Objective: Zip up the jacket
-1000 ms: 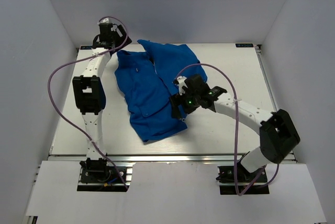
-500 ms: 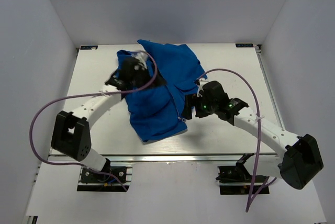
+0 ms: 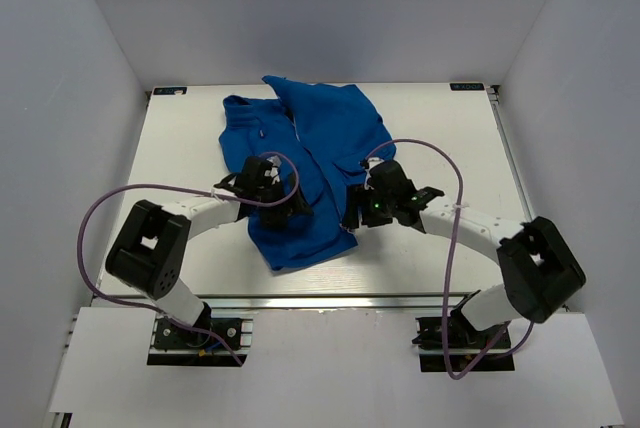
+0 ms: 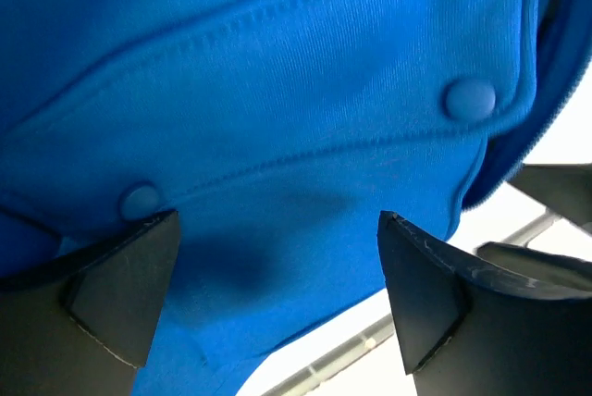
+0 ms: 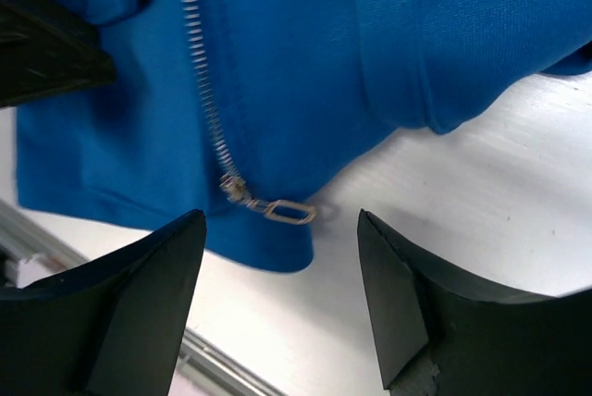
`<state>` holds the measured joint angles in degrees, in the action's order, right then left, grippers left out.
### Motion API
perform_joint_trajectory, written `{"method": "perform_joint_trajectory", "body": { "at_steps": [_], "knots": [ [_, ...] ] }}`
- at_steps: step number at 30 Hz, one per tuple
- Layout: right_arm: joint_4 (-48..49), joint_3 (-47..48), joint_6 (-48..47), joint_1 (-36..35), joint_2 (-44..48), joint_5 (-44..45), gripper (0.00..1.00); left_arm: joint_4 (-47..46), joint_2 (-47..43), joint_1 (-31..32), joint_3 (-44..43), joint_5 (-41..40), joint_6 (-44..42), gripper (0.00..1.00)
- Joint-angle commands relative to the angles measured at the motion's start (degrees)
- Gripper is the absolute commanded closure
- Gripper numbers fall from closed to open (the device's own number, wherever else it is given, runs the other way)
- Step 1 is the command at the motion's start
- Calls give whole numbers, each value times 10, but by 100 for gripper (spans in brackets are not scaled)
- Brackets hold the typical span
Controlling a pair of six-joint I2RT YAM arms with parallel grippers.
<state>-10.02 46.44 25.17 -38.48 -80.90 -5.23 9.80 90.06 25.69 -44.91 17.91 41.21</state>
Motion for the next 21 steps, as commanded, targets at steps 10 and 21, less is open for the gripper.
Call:
{"method": "perform_joint_trajectory", "body": {
  "at_steps": [10,21],
  "knots": [
    [81,56,25,7,-103,-29,32,100,51,-19,-75,-209,-40,2],
    [138,66,55,6,-145,-59,34,71,28,-19,-52,-158,-39,2]
  ]
}}
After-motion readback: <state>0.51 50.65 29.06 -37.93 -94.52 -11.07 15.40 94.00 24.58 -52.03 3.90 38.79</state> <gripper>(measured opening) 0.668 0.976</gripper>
